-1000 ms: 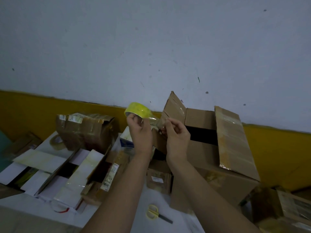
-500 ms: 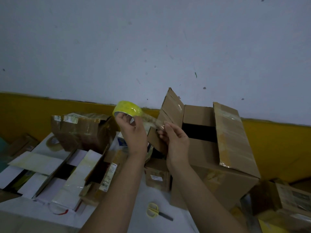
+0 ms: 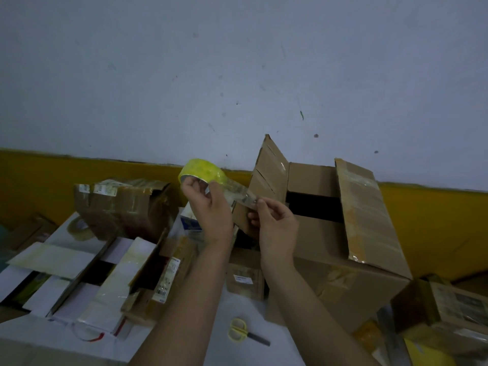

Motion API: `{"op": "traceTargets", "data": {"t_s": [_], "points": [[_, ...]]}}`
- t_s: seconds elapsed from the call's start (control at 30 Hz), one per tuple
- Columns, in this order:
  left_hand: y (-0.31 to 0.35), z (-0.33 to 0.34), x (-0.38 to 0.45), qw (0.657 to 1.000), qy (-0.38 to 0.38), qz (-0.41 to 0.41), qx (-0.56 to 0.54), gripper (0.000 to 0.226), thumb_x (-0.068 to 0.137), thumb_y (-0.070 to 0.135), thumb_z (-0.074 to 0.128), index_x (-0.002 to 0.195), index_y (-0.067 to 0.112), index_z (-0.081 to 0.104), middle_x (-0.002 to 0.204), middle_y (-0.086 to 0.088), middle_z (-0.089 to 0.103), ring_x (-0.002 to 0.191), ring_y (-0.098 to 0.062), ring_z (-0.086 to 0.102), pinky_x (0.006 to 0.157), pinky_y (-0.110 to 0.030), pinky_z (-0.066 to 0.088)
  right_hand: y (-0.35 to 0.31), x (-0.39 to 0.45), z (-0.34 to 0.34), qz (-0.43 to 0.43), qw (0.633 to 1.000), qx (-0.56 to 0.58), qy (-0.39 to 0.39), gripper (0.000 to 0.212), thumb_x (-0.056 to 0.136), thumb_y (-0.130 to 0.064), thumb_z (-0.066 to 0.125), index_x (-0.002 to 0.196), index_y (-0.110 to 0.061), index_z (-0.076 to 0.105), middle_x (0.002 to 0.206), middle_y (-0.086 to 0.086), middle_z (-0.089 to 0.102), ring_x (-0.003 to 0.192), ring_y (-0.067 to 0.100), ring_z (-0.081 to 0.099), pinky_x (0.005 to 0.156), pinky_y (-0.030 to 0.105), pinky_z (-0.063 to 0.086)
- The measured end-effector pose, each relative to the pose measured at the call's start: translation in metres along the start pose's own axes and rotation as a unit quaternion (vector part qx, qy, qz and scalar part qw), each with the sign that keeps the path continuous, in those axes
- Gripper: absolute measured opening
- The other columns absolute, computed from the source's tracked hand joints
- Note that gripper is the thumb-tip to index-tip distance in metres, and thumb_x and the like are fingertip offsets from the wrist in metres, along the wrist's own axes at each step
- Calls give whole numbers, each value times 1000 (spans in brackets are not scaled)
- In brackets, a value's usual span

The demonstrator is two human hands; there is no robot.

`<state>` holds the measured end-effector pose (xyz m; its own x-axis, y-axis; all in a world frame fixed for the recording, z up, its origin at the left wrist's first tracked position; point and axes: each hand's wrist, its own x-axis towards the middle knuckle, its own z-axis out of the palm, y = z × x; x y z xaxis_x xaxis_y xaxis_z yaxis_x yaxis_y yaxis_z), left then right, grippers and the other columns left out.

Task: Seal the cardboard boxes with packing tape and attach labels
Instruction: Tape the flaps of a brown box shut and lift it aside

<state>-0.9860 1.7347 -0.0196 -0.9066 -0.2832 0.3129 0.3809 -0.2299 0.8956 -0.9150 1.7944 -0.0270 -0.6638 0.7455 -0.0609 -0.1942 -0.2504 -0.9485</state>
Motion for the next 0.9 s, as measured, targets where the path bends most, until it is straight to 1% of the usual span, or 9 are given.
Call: {"op": "traceTargets", "data": {"t_s": [0.17, 0.3, 0.4, 0.47, 0.57, 0.63, 0.73, 0.83, 0.9], "points": [[9, 16, -9, 999, -15, 17, -33, 21, 96, 5, 43, 117, 5, 39, 100, -6, 50, 77, -1, 50, 72, -14, 45, -8, 7, -12, -15, 997, -81, 7, 9, 94, -16, 65, 89, -18, 72, 72, 2, 71, 58, 1, 62, 54, 17, 49], [6, 21, -17, 998, -1, -32, -45, 15, 101, 3, 44, 114, 10, 41, 99, -5, 51, 79, -9, 49, 69, -17, 45, -14, 13, -21, -20, 989, -149, -4, 2, 91, -21, 67, 93, -20, 67, 74, 0, 69, 58, 1, 60, 55, 22, 50], [3, 24, -23, 994, 38, -93, -49, 13, 103, 9, 46, 115, 13, 43, 97, 3, 51, 77, 0, 52, 71, -15, 44, -20, 17, -29, -7, 982, -187, -30, 17, 90, -25, 70, 102, -26, 58, 75, 2, 67, 63, 9, 62, 59, 31, 55], [3, 27, -27, 986, 60, -140, -66, 12, 103, 16, 46, 115, 16, 44, 97, 5, 50, 82, -5, 50, 76, -24, 43, -23, 18, -35, -1, 974, -218, -56, 17, 90, -25, 70, 103, -25, 59, 79, 5, 68, 62, 8, 61, 55, 26, 53], [7, 34, -32, 980, 59, -167, -89, 11, 103, 18, 47, 114, 17, 44, 97, 7, 49, 85, -8, 48, 80, -31, 40, -22, 16, -44, -37, 960, -267, -68, 15, 90, -23, 70, 101, -25, 61, 72, -5, 60, 57, 1, 55, 49, 14, 43], [9, 40, -35, 979, 48, -176, -94, 11, 103, 18, 48, 114, 19, 45, 98, 7, 51, 88, -9, 49, 84, -31, 41, -20, 12, -50, -114, 945, -299, -67, 21, 88, -20, 71, 106, -29, 62, 77, -11, 59, 67, -1, 57, 57, 11, 43], [8, 44, -41, 977, 23, -194, -90, 9, 102, 20, 50, 109, 26, 49, 107, 3, 57, 99, -20, 57, 93, -43, 47, -20, 10, -55, -222, 926, -292, -86, 30, 92, -25, 68, 121, -28, 62, 110, -14, 57, 98, 0, 57, 78, 14, 48], [0, 40, -47, 979, -14, -185, -86, 13, 101, 17, 55, 111, 23, 50, 112, -3, 60, 105, -26, 60, 98, -52, 50, -25, 11, -55, -220, 924, -281, -137, 47, 96, -39, 60, 140, -26, 51, 132, -12, 50, 120, -1, 49, 96, 16, 45], [-5, 37, -50, 982, -39, -167, -78, 21, 99, 17, 60, 117, 20, 49, 117, -4, 62, 108, -23, 63, 99, -53, 52, -30, 12, -51, -190, 927, -288, -148, 56, 95, -48, 58, 144, -24, 47, 137, -12, 51, 123, -2, 49, 99, 18, 44]]}}
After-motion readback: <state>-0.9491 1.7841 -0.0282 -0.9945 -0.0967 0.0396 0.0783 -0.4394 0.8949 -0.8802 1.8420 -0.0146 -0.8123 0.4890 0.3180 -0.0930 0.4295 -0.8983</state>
